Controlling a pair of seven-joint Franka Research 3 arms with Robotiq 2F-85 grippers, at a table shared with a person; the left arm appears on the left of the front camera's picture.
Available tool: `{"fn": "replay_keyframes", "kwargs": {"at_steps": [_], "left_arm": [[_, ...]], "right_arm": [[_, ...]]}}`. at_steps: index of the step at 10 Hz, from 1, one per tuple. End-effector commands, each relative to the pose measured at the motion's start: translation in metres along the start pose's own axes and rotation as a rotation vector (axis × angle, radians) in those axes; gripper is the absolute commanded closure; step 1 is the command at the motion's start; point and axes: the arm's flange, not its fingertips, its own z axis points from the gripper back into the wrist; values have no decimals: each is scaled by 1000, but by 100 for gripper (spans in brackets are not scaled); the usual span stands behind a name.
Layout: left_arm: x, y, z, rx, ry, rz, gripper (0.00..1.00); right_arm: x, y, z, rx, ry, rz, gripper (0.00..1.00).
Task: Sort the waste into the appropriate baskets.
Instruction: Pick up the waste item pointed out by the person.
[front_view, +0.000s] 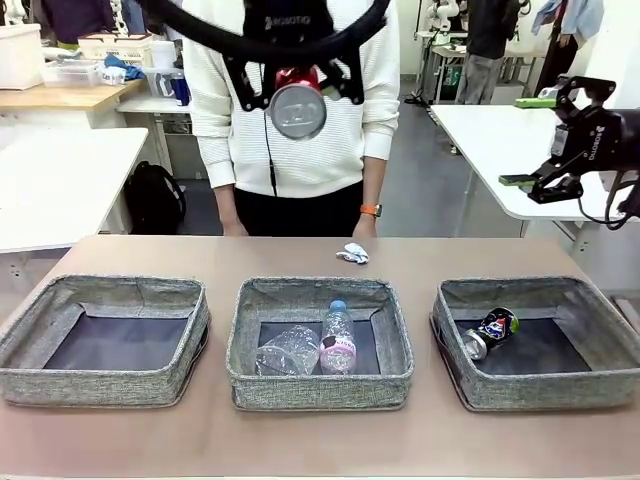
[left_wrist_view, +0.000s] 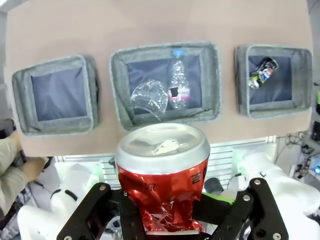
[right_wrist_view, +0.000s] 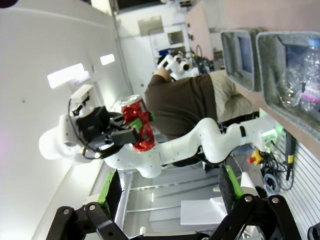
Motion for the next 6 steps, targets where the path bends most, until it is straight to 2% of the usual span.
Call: {"fn": "replay_keyframes", "kwargs": {"at_steps": [1,3,4,5,6], "left_arm": [[-2,-11,2,13,-39,16,91],[4,-10,3,12,-55,96,91],[6,-6,0,1,-74,72,91],[-3,-8,3,5,-31,30,91],[-3,-8,3,5,-31,30,91]], "right_arm": [[-1,3,1,-12,1,-15,0],[-1,3,1,-12,1,-15,0],[-1,3,1,-12,1,-15,0],[-1,3,1,-12,1,-15,0],[-1,3,1,-12,1,-15,0]]}}
